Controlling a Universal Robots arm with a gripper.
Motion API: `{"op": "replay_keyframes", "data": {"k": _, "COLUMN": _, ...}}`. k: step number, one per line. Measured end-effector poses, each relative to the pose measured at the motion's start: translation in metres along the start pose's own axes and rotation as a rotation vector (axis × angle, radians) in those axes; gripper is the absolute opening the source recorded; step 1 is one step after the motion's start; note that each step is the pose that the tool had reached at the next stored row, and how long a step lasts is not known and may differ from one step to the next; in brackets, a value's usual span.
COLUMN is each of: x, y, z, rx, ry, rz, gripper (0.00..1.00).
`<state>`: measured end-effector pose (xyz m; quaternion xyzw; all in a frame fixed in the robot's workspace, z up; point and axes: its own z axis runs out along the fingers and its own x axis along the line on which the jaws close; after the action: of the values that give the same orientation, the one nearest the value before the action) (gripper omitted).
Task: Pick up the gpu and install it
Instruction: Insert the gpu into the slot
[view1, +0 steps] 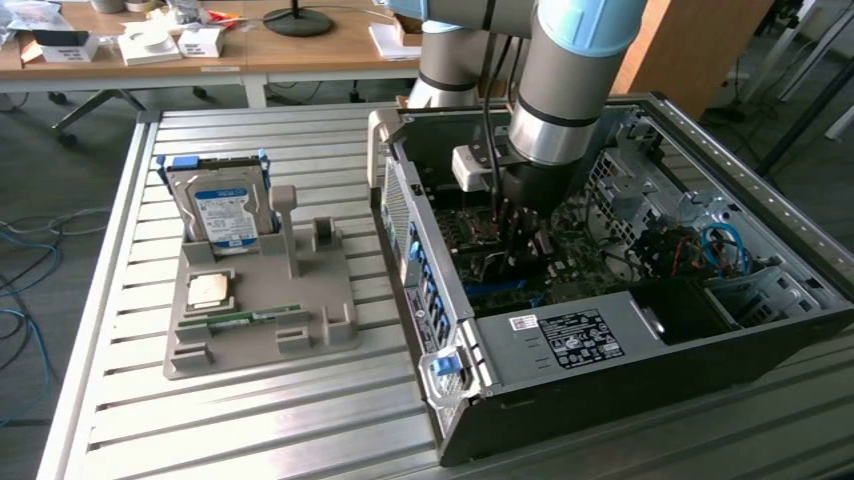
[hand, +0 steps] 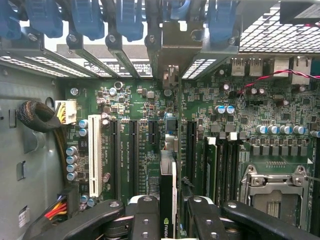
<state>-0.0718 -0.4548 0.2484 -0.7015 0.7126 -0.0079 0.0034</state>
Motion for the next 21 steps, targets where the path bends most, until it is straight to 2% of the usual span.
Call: {"op": "replay_keyframes", "data": {"k": 21, "x": 0.0000, "y": 0.0000, "z": 0.0014, "rx": 0.0000, "ry": 0.0000, "rz": 0.000, "gripper": 0.26}}
